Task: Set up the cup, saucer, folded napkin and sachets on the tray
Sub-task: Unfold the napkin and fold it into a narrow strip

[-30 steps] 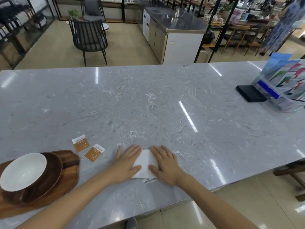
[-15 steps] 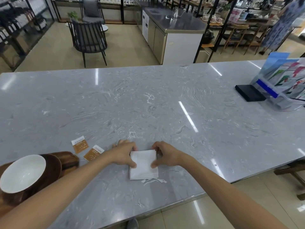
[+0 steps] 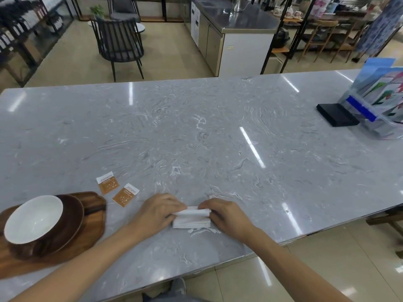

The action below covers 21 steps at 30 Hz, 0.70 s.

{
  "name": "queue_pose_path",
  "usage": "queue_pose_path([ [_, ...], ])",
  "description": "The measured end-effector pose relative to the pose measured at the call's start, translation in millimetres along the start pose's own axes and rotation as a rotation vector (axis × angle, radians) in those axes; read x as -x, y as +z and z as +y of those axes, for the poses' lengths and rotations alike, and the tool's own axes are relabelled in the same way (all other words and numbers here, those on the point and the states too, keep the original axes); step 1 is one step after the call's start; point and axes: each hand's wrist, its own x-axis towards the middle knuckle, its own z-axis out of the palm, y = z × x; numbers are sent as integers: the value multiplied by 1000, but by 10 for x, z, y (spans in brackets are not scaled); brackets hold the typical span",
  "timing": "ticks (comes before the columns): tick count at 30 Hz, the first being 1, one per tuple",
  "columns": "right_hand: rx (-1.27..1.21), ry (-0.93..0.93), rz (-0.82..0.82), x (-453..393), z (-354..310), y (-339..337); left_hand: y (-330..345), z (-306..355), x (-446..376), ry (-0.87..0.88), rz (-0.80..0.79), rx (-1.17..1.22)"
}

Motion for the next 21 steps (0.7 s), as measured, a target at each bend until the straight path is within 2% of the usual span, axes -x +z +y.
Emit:
queue_pose_path([
  [4,51,-41,46,116,6,47,103,41,115,126,66,-105],
  [9,71,-70,61,192,32,48,129,130,149,200,10,-184],
  [14,-4,-83,41,311,53,43,169,239,295,57,-136,-154],
  [21,-60,-142,17,372,-37,68,172,280,246,69,-35,-179],
])
